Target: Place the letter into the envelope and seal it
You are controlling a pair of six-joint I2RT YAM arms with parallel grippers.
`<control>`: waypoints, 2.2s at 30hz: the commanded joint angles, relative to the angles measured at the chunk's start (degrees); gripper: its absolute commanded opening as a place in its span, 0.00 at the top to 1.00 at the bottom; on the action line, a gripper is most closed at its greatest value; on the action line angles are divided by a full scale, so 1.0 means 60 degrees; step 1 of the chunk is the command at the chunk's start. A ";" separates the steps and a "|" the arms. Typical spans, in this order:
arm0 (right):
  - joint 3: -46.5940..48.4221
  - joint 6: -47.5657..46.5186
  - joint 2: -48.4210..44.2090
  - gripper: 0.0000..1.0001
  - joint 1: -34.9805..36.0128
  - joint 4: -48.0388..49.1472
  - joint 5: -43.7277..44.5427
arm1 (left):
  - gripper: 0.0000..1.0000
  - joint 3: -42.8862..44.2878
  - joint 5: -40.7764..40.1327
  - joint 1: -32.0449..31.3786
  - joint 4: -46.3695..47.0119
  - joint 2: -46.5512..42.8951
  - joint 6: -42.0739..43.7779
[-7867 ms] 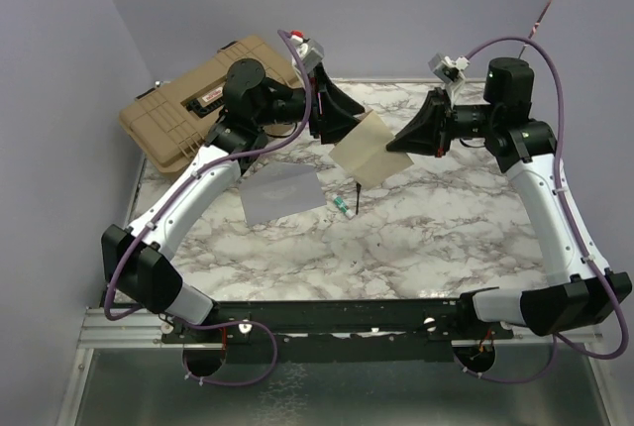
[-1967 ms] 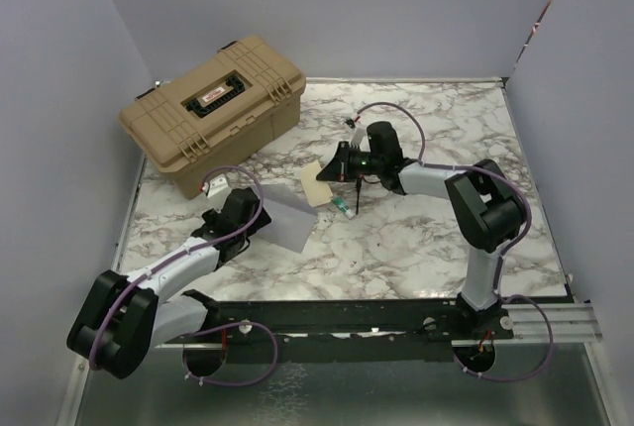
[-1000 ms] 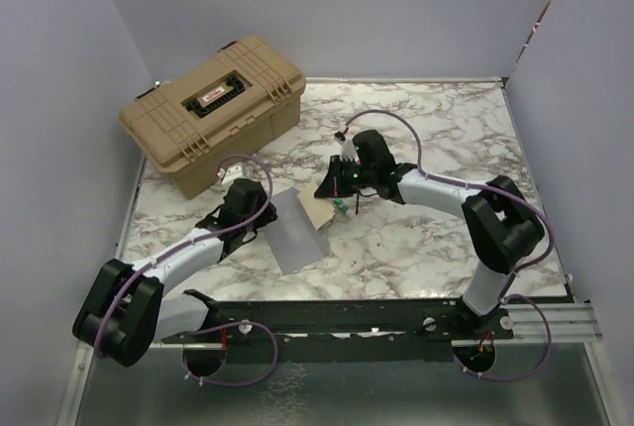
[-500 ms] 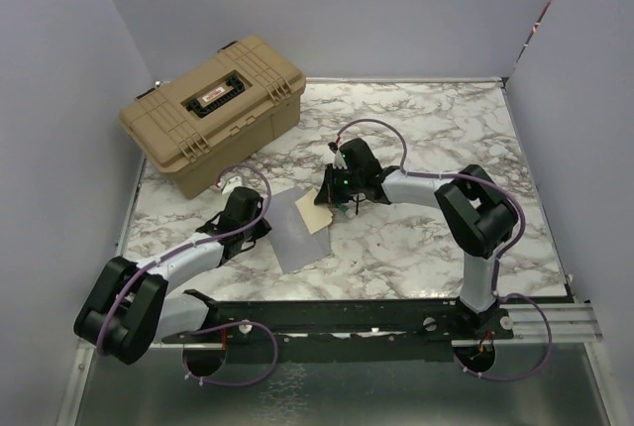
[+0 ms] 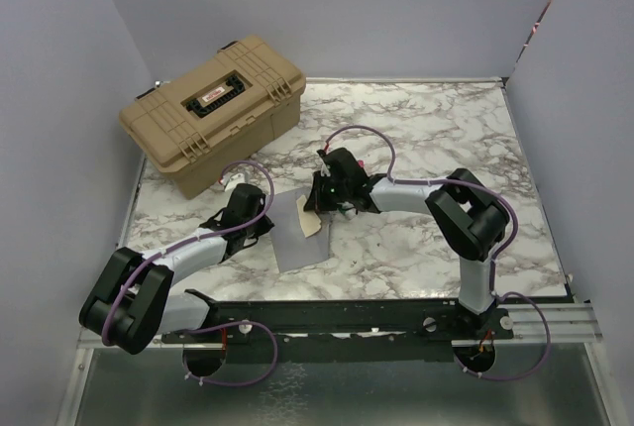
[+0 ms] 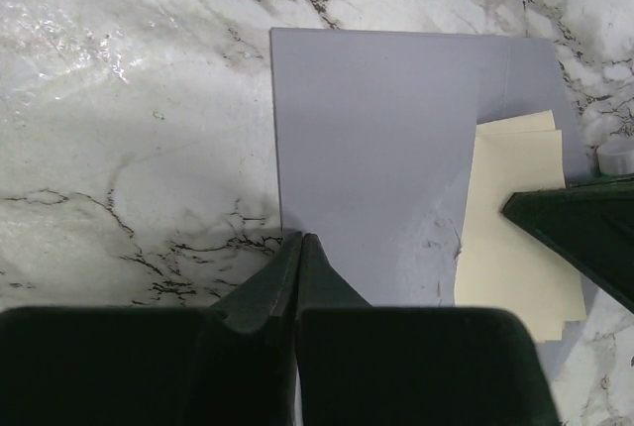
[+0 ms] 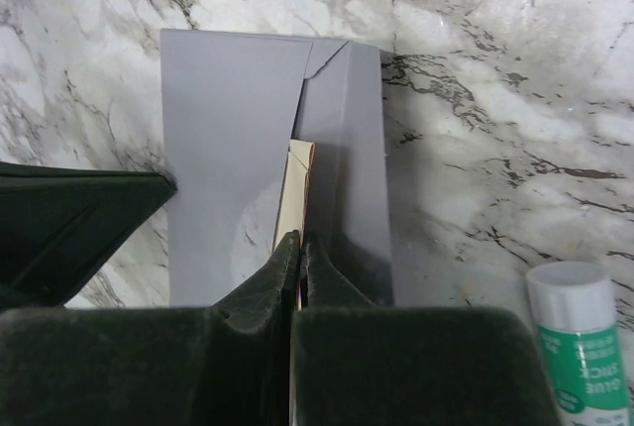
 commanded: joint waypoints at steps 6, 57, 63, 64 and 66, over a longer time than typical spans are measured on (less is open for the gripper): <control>-0.0263 0.1269 0.0225 1.00 0.0213 0.1398 0.0430 | 0.99 -0.0322 0.0541 0.0022 -0.1062 0.0041 -0.0343; 0.0017 0.1936 -0.0185 0.49 0.0740 -0.0142 -0.0237 | 0.95 -0.0836 0.1318 0.0037 0.0111 -0.0391 -0.1586; -0.0088 0.0918 -0.1543 0.48 0.0619 -0.1042 0.1348 | 0.85 -0.0882 0.1028 0.0037 0.0039 -0.1054 -0.1441; -0.0107 0.0741 -0.1748 0.48 0.0596 -0.1327 0.1732 | 0.83 -0.0862 0.0940 0.0037 -0.0052 -0.1188 -0.1381; -0.0194 0.0440 -0.2129 0.47 0.0538 -0.1816 0.2524 | 0.79 -0.0820 0.0816 0.0037 -0.0207 -0.1440 -0.1261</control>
